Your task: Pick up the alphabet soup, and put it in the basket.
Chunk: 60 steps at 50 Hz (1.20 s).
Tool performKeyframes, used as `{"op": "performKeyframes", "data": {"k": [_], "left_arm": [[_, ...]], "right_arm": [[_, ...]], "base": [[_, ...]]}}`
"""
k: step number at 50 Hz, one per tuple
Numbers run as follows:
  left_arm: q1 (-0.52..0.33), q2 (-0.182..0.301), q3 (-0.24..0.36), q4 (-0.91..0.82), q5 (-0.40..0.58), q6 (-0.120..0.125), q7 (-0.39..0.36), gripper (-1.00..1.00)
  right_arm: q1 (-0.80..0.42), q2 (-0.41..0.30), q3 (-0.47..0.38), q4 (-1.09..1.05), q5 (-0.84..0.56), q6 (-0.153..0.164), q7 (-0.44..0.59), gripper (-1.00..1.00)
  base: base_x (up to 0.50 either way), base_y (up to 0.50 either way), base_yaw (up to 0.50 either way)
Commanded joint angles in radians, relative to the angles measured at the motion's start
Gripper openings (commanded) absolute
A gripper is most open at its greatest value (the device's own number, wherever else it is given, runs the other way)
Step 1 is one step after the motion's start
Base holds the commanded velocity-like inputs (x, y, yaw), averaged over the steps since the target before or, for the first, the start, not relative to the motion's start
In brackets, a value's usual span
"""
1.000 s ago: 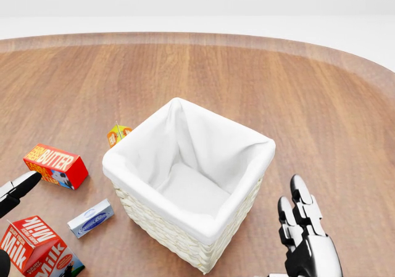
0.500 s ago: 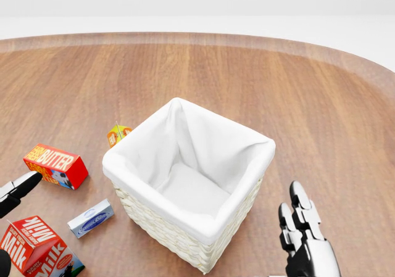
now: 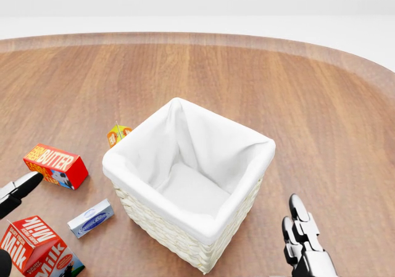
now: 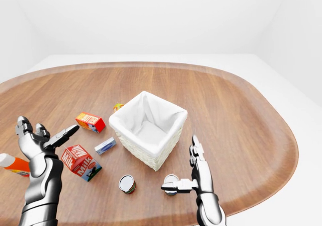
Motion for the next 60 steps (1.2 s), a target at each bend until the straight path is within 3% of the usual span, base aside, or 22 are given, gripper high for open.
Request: {"op": "performKeyframes", "data": {"k": [1,24,37,60], "left_arm": [[-0.001,-0.001,0.001,0.002,-0.001,0.000,-0.001,1.00],[0.008,-0.005,0.001,-0.016,0.002,0.000,-0.003,1.00],[0.013,-0.008,0.001,-0.029,0.005,0.000,-0.008,1.00],[0.007,-0.007,-0.001,-0.008,0.008,0.000,-0.010,1.00]], "right_arm": [[0.006,-0.002,0.010,0.041,-0.070,-0.009,0.000,1.00],[0.011,-0.017,0.010,0.110,-0.119,-0.005,0.047,1.00],[-0.021,-0.017,0.028,0.200,-0.187,-0.030,0.024,1.00],[-0.098,-0.015,0.018,0.377,-0.235,-0.026,-0.002,1.00]], "base": [[0.00,0.00,0.00],[0.00,0.00,0.00],[0.00,0.00,0.00],[0.00,0.00,0.00]]}}
